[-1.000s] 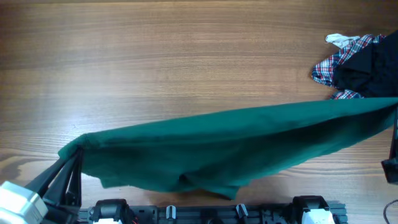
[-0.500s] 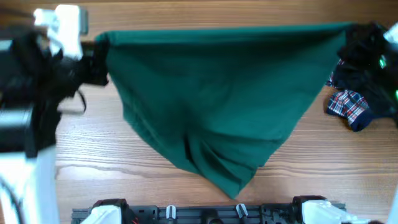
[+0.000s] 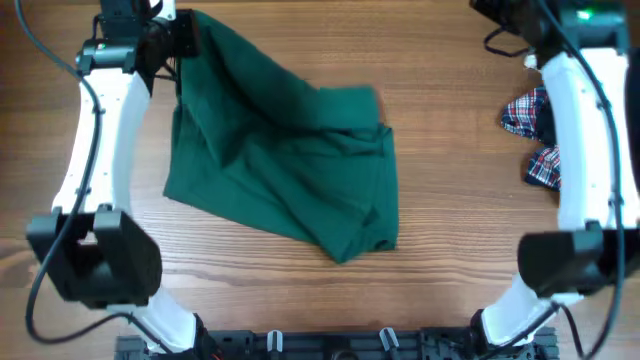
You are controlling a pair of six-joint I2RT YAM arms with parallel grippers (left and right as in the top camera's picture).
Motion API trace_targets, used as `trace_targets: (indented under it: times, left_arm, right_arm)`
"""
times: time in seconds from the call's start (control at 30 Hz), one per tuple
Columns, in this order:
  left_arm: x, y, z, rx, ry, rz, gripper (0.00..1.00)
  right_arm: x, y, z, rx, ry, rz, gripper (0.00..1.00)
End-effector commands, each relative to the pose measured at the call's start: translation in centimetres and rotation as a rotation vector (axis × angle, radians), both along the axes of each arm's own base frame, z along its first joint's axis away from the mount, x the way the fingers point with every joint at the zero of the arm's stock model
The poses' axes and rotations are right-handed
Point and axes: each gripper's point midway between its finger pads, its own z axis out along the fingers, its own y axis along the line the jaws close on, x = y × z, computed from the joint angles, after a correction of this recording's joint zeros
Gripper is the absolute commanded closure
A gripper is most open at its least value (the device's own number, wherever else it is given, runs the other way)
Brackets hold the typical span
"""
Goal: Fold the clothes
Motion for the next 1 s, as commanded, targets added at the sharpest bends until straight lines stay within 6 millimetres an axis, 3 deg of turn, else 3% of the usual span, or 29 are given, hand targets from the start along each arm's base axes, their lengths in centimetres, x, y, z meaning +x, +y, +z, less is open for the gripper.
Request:
trace_targets:
  times: [0.0,0.07,0.1,0.17,0.23,0.27,0.33,0.4,0.47,0.63,0.8,0.87,0.97]
  left_arm:
    - [1.7,0.6,-4.0,0.018,0.046,0.010,0.81]
    - [2.2,0.7,-6.8,0.018,0.092,0.012,0.61]
    - [2.4,1.2,-7.9,0.035,0.110,0.029,0.60]
    - [2.4,1.9,-8.1,0.066,0.116,0.060,0.51]
    - [2.0,1.9,-8.4,0.060,0.134,0.064,0.44]
    - [1.3,1.9,-8.9,0.060,0.170,0.063,0.40]
    - [0.1,1.8,-9.8,0.050,0.234,0.072,0.36]
    - [-1.3,1.8,-10.8,0.042,0.305,0.079,0.31]
    - [-2.8,1.7,-11.4,0.042,0.370,0.077,0.27]
    - [-5.8,1.8,-11.2,0.033,0.471,0.111,0.23]
    - [-6.8,1.9,-10.4,0.034,0.488,0.116,0.20]
    - [-7.0,1.9,-10.5,0.034,0.500,0.115,0.19]
    - [-7.0,1.9,-10.5,0.034,0.500,0.115,0.19]
  right_arm:
    - [2.1,2.5,-4.3,-0.026,0.058,0.049,0.96]
    - [2.4,3.8,-6.3,-0.029,0.099,0.072,0.96]
    - [2.1,4.3,-6.9,-0.032,0.123,0.084,0.96]
    - [0.4,5.0,-8.3,-0.020,0.206,0.112,0.94]
    - [-1.4,6.6,-10.0,0.043,0.298,0.196,0.83]
    - [-2.0,7.8,-11.0,0.075,0.328,0.272,0.70]
    - [-3.0,8.9,-13.5,0.133,0.400,0.316,0.57]
    - [-3.8,10.6,-16.0,0.221,0.452,0.383,0.55]
    - [-4.3,12.7,-16.9,0.316,0.451,0.486,0.55]
    - [-4.2,16.2,-21.3,0.413,0.501,0.549,0.34]
    - [-3.2,15.8,-27.3,0.394,0.577,0.455,0.34]
    - [-2.9,14.3,-28.8,0.307,0.589,0.393,0.34]
    - [-2.3,13.3,-29.1,0.271,0.576,0.366,0.34]
